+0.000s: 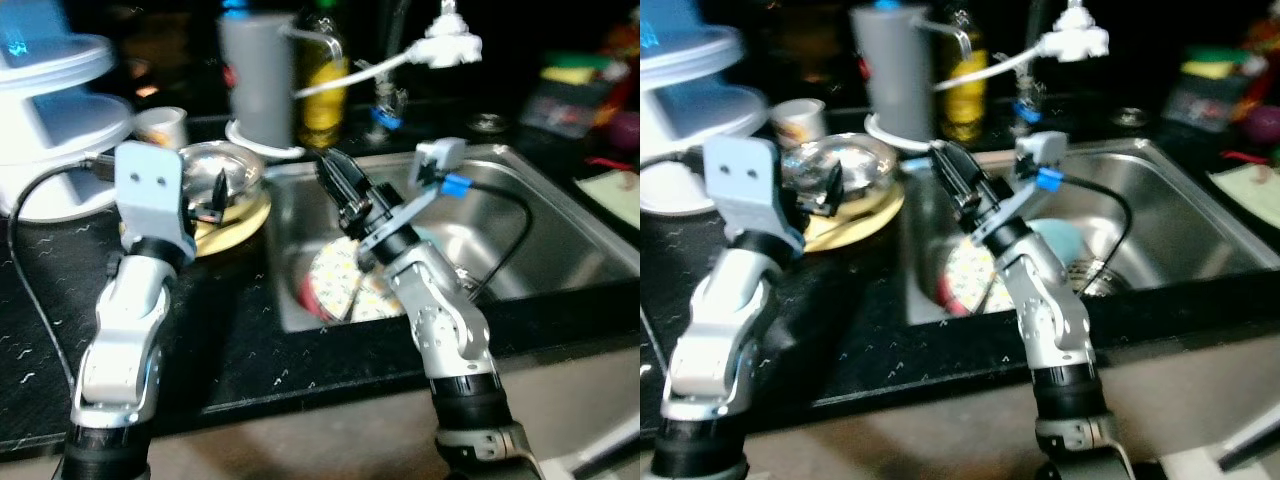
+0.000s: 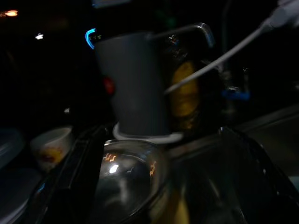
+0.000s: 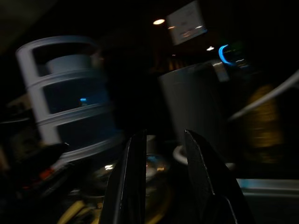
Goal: Kitchen organization
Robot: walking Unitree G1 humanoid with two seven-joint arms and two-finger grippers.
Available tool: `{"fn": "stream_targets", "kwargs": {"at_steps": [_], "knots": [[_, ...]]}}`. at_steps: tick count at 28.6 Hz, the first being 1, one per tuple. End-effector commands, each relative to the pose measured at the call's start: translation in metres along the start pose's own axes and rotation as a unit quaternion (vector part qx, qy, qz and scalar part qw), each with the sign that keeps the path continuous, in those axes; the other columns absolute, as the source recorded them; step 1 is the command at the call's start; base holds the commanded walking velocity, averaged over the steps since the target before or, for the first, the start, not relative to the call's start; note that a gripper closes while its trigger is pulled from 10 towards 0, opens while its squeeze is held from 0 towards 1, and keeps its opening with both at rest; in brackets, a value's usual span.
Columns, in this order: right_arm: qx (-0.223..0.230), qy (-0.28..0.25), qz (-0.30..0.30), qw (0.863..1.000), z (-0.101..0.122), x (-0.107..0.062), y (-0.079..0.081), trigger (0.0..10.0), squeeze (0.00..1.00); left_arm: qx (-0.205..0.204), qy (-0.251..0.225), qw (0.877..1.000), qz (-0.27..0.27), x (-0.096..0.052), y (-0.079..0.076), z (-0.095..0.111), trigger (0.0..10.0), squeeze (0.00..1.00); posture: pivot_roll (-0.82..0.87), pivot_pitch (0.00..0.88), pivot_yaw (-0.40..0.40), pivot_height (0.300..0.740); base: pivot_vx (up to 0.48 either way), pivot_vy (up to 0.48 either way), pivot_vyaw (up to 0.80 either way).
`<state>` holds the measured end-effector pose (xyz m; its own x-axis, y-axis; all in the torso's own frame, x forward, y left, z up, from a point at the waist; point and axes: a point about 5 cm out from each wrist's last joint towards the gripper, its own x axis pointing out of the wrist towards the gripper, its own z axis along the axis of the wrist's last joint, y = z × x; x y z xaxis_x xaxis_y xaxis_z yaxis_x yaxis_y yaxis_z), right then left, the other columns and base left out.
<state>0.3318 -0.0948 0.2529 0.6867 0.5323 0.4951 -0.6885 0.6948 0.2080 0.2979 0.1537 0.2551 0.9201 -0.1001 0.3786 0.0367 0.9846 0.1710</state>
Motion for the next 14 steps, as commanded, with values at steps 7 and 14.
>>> {"fn": "stream_targets", "kwargs": {"at_steps": [7, 14], "knots": [[-0.049, 0.042, 0.02, 0.998, -0.007, 0.004, 0.007, 10.0, 0.0, 0.01, 0.006, 1.0, 0.014, 0.001, 0.007, -0.001, 10.0, 0.0, 0.06, 0.0, -0.014, 0.74, 0.085, 0.0, 0.0], [-0.092, 0.083, 0.034, 0.992, -0.015, 0.003, 0.008, 10.0, 0.0, 0.055, 0.018, 0.998, 0.026, 0.003, 0.018, -0.002, 10.0, 0.0, 0.06, 0.0, -0.013, 0.74, 0.0, 0.0, 0.0]]}}
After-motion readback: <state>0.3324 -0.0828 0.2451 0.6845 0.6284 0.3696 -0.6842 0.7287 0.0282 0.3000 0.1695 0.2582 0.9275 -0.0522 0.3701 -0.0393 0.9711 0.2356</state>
